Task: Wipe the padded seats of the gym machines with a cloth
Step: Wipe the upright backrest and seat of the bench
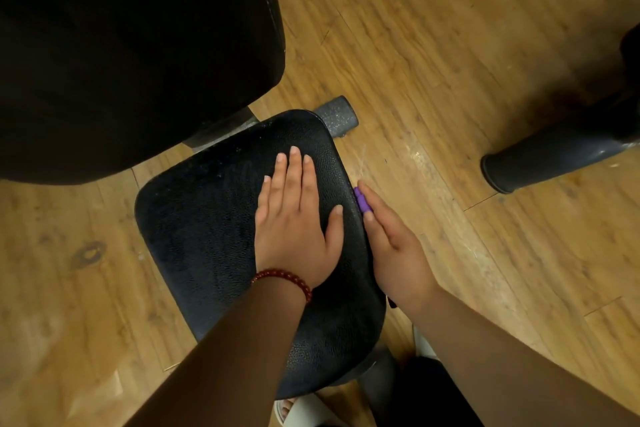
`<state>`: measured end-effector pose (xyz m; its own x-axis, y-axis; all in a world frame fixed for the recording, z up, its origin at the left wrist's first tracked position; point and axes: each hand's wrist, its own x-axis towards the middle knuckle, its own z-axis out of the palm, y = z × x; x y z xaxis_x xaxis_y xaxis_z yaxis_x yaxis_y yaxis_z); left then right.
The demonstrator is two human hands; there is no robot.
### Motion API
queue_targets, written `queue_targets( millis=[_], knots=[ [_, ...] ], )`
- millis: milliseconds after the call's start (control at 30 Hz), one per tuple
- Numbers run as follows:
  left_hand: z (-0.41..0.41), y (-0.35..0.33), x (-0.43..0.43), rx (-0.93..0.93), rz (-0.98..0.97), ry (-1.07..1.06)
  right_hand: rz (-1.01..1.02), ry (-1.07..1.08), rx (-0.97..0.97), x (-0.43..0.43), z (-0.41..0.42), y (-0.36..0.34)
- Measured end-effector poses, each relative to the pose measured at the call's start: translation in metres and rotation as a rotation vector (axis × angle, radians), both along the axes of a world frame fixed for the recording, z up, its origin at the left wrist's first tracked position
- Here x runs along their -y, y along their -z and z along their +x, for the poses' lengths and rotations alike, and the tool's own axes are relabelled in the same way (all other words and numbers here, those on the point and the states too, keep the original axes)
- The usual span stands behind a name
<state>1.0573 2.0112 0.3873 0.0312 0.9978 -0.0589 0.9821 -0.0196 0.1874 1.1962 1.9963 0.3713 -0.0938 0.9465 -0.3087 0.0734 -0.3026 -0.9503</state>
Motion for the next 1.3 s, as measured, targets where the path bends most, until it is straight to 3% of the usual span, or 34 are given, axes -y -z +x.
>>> queue_targets(
  millis=[300,533,833,1167,1300],
  knots=[
    [0.000,-0.001,-0.001,0.008,0.013,-0.025,-0.052,0.016,-0.014,-0.064,-0.023,-0.008],
    [0.000,0.001,-0.001,0.013,0.028,-0.021,-0.050,0.001,0.008,-0.030,-0.007,-0.003],
    [-0.001,0.002,-0.002,0.013,0.037,-0.038,0.005,-0.047,0.015,-0.119,-0.041,-0.014],
    [-0.002,0.001,-0.002,0.039,0.025,-0.034,-0.043,-0.019,0.045,-0.060,-0.016,-0.006],
    [-0.002,0.000,-0.002,0.031,0.023,-0.034,-0.058,-0.027,0.075,-0.085,-0.027,-0.010]
  ],
)
